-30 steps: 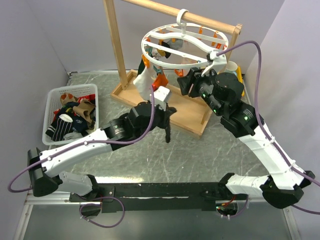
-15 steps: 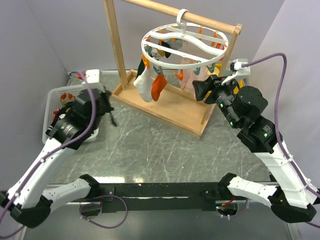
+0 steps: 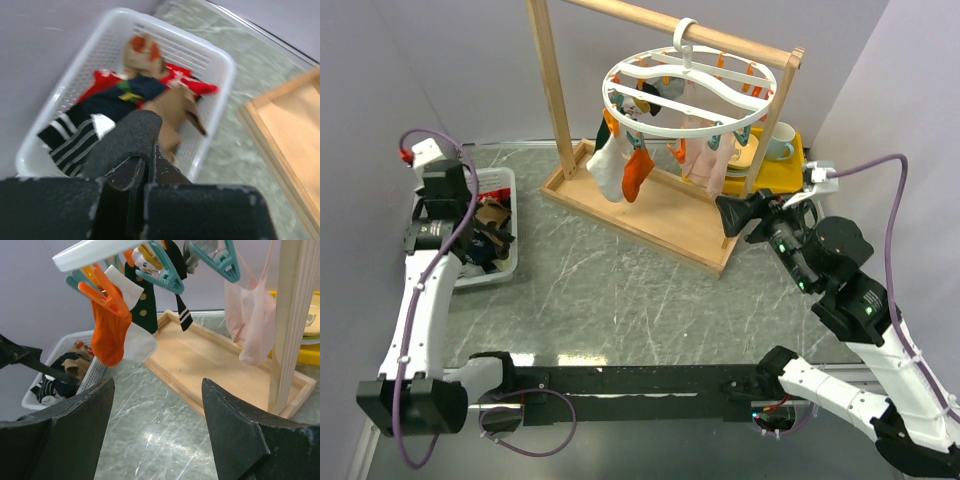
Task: Remove the socks clipped to the hanger
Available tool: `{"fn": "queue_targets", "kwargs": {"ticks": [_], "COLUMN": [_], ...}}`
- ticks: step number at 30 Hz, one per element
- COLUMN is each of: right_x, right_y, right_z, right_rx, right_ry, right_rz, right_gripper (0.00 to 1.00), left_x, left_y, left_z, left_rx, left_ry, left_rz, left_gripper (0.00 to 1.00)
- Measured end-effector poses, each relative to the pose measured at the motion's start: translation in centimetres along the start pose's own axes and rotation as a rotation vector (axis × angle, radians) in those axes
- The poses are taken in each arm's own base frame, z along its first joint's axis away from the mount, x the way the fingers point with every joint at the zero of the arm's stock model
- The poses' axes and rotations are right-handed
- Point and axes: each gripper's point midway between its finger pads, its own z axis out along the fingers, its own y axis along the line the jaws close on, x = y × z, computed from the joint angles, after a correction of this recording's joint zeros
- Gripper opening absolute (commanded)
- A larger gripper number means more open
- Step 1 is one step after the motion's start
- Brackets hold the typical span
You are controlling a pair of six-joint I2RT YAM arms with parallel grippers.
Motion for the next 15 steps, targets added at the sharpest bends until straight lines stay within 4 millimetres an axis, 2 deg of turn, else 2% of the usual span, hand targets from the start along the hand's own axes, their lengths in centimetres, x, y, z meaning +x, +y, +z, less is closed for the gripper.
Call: {"fn": "queue_targets", "kwargs": {"ticks": [3,5,11,12,13,15], "right_x": [0.3,0.4,1.9,2.2,2.3,2.4], "right_y": [-0.2,-0.3,-0.9,-1.0,-1.1,-1.1], "right_z": [-0.7,-1.2,-1.6,-1.6,-1.7,-1.8], "right_rx": [-0.009,-0.012,-0.006,-0.005,-0.004,-0.003], "right_ry": [-0.001,-0.007,0.019,0.026,0.031,0.035], "right_rz": [0.012,0.022,0.022,0.020,0.018,0.017], "right_gripper": [0.78,0.79,0.78,0.79,0.78,0.78], "left_x": [-0.5,-0.5,0.5,0.7,0.9,1.1], "left_y": [1.3,1.3,0.7,0.7,0.7,0.6], "left_z": [1.8,3.2,6.5,7.1,7.8,9.1], "left_rx": [-0.055,-0.067,-0.030,-0.029,-0.023,-0.013], "left_ry": [0.014,0.021,0.077,0.092,0.112,0.140], "left_rz": [-0.013,-0.009,-0.009,-0.011,-0.013,-0.018], "left_gripper": [0.01,0.03,0.01,0.05,0.28,0.56]}}
